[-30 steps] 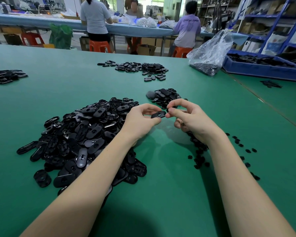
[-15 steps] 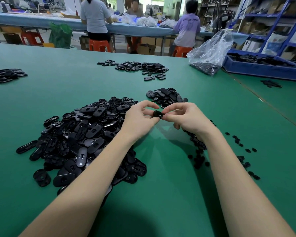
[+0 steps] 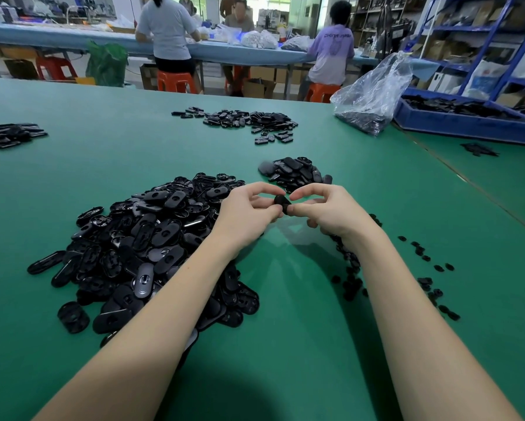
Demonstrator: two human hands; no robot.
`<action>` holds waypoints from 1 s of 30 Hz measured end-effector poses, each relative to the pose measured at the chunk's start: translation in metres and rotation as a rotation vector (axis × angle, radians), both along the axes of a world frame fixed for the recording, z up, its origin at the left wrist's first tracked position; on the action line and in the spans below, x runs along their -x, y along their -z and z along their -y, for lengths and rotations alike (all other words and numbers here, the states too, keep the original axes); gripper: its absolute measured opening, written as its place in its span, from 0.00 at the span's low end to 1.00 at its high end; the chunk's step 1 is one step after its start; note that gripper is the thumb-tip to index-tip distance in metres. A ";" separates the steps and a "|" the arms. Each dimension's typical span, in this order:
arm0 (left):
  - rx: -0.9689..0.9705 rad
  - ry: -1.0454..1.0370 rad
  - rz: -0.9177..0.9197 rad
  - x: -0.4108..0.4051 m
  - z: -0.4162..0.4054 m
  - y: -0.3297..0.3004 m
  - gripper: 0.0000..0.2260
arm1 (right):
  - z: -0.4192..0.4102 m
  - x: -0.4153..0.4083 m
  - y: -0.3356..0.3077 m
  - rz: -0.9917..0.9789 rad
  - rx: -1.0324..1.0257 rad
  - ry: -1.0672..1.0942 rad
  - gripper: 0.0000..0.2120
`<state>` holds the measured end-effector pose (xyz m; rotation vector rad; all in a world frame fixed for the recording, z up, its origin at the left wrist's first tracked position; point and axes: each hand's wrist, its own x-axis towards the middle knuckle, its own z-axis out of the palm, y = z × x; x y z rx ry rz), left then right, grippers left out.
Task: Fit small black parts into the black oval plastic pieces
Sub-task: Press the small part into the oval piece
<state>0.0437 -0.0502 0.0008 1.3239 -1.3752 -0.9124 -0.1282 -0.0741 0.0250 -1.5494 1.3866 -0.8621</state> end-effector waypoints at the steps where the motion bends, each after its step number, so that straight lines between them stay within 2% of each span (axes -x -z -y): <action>1: 0.002 0.001 -0.001 0.000 0.000 0.000 0.12 | 0.000 -0.001 0.000 0.001 -0.003 0.010 0.08; 17: -0.003 0.013 0.001 -0.001 -0.001 -0.004 0.11 | -0.003 -0.006 -0.002 -0.021 0.031 0.098 0.08; 24: -0.103 0.085 -0.193 -0.004 0.002 -0.007 0.12 | -0.004 0.000 0.004 0.066 0.012 0.077 0.10; 30: -0.162 0.065 -0.304 -0.001 -0.001 -0.007 0.06 | -0.004 -0.001 0.005 0.054 0.029 0.012 0.07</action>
